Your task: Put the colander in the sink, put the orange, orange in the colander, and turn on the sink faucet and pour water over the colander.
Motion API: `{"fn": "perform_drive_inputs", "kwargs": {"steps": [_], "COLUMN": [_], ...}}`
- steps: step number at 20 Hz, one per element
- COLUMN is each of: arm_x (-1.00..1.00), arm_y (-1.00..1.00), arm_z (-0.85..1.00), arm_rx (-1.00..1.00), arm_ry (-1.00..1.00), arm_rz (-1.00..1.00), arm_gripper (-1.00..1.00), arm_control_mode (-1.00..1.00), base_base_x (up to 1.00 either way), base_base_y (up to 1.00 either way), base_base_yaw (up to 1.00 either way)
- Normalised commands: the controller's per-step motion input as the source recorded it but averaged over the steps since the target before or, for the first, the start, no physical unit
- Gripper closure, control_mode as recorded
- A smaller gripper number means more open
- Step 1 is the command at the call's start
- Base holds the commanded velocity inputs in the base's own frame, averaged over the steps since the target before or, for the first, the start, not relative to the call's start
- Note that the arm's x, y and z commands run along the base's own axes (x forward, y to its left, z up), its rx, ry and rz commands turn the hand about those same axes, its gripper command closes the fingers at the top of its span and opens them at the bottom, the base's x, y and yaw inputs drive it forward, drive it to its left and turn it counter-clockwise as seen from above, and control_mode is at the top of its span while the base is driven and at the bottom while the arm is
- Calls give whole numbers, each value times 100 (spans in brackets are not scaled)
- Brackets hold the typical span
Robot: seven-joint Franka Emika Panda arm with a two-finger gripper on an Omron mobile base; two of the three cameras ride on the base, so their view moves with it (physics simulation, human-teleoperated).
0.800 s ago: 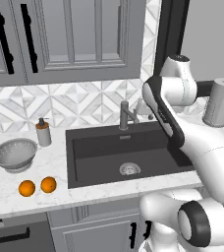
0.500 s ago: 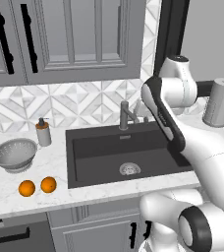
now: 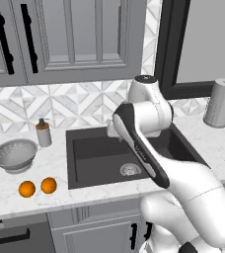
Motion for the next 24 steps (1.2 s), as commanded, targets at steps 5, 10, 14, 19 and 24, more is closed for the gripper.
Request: {"fn": "perform_drive_inputs", "kwargs": {"steps": [5,10,14,19,24], "arm_x": [-12,1,13,23,58], "arm_y": [100,100,92,54,9], "arm_z": [-28,-9,0,0,0], "arm_rx": [0,0,1,6,9], "arm_ry": [2,0,0,0,0], "arm_rz": [-13,-16,-16,-11,0], "arm_gripper": [-100,-100,-100,-100,-100], "arm_control_mode": [-100,-100,-100,-100,-100], "base_base_x": [0,0,0,0,0], "base_base_y": [0,0,0,0,0], "base_base_yaw": [0,0,0,0,0]}}
